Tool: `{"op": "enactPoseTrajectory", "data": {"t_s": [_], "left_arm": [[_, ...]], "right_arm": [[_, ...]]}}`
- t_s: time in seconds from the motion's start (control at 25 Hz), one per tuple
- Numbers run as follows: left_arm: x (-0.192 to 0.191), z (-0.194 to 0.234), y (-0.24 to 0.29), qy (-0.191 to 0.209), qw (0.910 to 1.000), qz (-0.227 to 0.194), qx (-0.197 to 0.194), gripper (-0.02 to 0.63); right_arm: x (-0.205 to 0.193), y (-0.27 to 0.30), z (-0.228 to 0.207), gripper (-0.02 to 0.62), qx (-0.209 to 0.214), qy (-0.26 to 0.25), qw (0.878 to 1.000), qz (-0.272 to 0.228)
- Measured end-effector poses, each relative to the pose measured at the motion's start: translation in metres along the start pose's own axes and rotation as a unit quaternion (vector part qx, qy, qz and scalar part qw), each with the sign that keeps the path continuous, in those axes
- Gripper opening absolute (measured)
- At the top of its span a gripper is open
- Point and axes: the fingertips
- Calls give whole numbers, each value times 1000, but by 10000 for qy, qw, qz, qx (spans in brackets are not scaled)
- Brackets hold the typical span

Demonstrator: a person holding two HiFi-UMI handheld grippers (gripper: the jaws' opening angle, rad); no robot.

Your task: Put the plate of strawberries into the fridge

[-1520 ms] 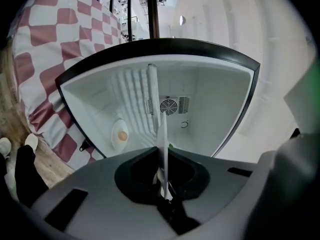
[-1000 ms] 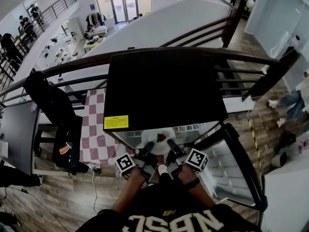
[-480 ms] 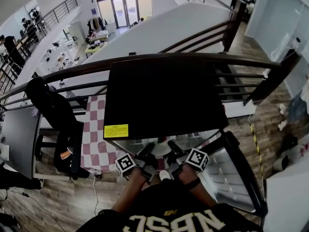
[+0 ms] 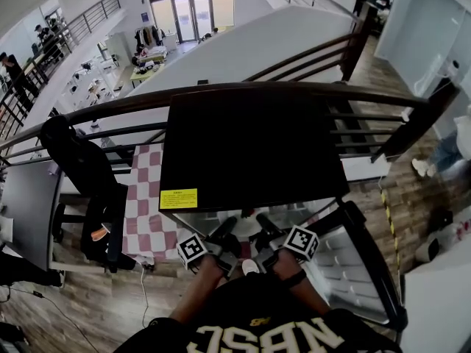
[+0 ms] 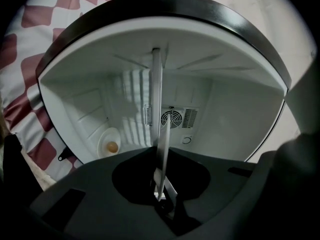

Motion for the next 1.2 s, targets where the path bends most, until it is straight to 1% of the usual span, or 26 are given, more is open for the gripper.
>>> {"op": "enactPoseTrajectory", "data": {"t_s": [0.12,0.2,0.24,0.28,0.32,0.4,0.48,0.6,0.72,0.92,1.04,1.12,1.2], "left_arm": [[0,0,0,58,10000,12,51,37],[0,-1,1,169,9998,74,119,37],[0,-2,1,246,9995,118,134,38],[-1,-4,2,323,9993,167,129,45],[-1,-7,3,397,9989,214,114,71],[2,-8,3,558,9979,291,130,132],[6,-6,-1,707,9967,324,214,169],[5,-10,-5,772,9962,322,245,186],[0,-11,-11,960,9940,449,277,187],[-6,-9,-22,1512,9844,780,445,187],[-5,-9,-34,1943,9754,845,609,187],[-7,-9,-40,2190,9692,916,657,187],[-11,-11,-44,2382,9639,1027,601,187]], "right_arm": [[1,0,2,38,25,-95,9999,-39],[1,-1,2,46,36,-163,9998,-44],[0,-1,2,59,45,-185,9998,-35],[-1,-1,3,107,58,-201,9998,-24],[-2,-1,3,156,80,-219,9997,-18],[-4,-3,4,191,130,-272,9995,-56],[-3,-5,5,213,143,-378,9991,-134],[-3,-10,6,227,121,-630,9977,-240],[-4,-16,3,230,63,-863,9957,-342],[-11,-23,-8,230,-77,-1074,9934,-386],[-18,-28,-13,230,-89,-1268,9910,-430],[-21,-33,-14,230,-120,-1612,9854,-536],[-23,-38,-15,230,-200,-2097,9752,-686]]}}
Point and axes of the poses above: the fingertips, and each gripper's own axes: y forward along the fingers, z to its left, x out of its top, and after that the axes turned 14 degrees about -x, right-handed
